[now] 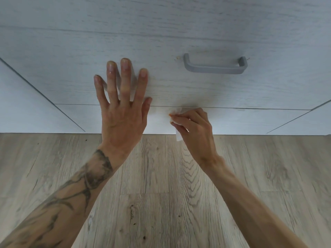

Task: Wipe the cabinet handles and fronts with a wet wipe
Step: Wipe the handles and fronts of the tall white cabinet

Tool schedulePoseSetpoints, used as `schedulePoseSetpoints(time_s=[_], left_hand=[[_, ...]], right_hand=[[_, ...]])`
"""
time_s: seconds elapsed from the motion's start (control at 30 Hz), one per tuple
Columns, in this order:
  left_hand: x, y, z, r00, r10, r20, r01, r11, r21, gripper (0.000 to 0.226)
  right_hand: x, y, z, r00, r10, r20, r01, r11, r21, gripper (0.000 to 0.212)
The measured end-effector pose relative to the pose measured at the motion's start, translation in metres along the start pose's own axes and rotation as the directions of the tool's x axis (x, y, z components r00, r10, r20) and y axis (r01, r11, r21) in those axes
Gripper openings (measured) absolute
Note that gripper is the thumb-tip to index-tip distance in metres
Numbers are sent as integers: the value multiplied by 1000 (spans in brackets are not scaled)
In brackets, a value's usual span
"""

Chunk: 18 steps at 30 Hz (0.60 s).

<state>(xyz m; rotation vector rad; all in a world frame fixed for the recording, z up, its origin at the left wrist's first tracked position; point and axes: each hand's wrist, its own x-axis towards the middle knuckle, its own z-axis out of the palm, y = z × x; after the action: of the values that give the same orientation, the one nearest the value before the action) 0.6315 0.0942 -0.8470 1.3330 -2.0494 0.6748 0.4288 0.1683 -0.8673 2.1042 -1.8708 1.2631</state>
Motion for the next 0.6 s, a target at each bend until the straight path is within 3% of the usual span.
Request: schedulePoseSetpoints(time_s=[0.23, 0.5, 0.6], left_hand=[[2, 1, -5, 1000, -16, 6, 16, 1000, 8, 70], [0, -1, -7, 1000, -14, 18, 14, 1000, 2, 72], [0, -2, -5, 1000, -1, 7, 1, 1000, -5, 79]], right_hand=[[7, -16, 14, 998, -59, -11, 57, 992, -110, 9], [-4, 4, -5, 997, -79, -22, 76, 992, -96, 9], [-9, 18, -17, 998, -25, -53, 21, 996, -86, 11]])
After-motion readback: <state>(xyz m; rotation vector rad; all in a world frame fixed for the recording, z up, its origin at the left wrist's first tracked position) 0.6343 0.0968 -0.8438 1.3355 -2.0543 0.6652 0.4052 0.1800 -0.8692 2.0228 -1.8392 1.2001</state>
